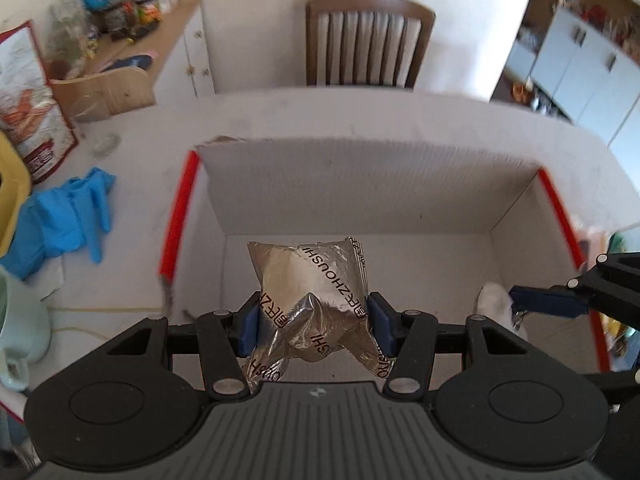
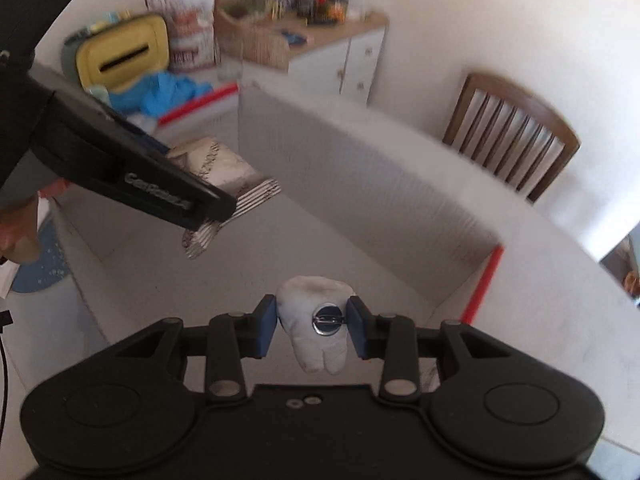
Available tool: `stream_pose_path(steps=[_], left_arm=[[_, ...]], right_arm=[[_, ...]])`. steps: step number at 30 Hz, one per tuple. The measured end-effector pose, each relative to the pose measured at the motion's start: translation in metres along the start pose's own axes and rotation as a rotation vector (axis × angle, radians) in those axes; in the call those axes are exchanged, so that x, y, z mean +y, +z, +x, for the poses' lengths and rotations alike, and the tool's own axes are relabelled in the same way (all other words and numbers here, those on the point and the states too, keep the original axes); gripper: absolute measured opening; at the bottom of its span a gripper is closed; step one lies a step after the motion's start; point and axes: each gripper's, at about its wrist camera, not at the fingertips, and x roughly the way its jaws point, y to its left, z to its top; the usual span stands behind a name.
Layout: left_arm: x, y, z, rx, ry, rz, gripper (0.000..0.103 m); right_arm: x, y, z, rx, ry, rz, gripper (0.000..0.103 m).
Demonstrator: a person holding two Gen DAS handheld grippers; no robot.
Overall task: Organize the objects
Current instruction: 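Lower both held items into the red box and open both grippers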
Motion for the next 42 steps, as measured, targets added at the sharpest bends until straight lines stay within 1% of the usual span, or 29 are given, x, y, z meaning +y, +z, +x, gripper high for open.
stream_pose_path(steps=[2,4,8,11,18,22,24,27,29,33,39,42], left_arm=[[-0.005,0.003,0.011,0.037,0.012,0.023,0.054],[-0.007,0.005,0.021,0.076,0.001,0.034,0.054],[-0.006,0.004,0.037,0.145,-0.023,0.030,0.055],[-0.004,0.003,0.045,0.186,-0.024,0.026,0.055],[-0.004,0.003,0.049,0.212,-0.035,0.029,0.055],[-0.005,0.002,0.050,0.210,-0.035,0.038,0.056],[-0.004,0.005,0.052,0.205,-0.020,0.040,0.057],[-0.005,0.006,0.050,0.192,0.000,0.046,0.061],[-0.005,0.007,0.045,0.174,0.005,0.046,0.066],[-0.007,0.008,0.031,0.143,-0.011,0.051,0.066],[-0.012,0.007,0.005,0.092,-0.020,0.058,0.066],[-0.017,0.006,-0.009,0.061,-0.022,0.064,0.066]], right_arm=[[0.001,0.002,0.010,0.045,0.010,0.017,0.036],[0.003,0.001,0.019,0.091,0.020,0.021,0.036],[0.007,-0.001,0.027,0.128,0.024,0.023,0.036],[0.012,-0.002,0.031,0.152,0.026,0.018,0.036],[0.014,-0.002,0.039,0.187,0.020,0.039,0.036],[0.012,-0.003,0.039,0.203,0.034,0.059,0.037],[0.012,-0.005,0.037,0.203,0.033,0.064,0.038],[0.012,-0.006,0.033,0.190,0.031,0.068,0.042],[0.013,-0.007,0.028,0.175,0.031,0.069,0.045],[0.014,-0.009,0.014,0.137,0.036,0.091,0.053],[0.019,-0.008,-0.012,0.075,0.055,0.106,0.059],[0.010,-0.010,-0.020,0.046,0.064,0.118,0.061]])
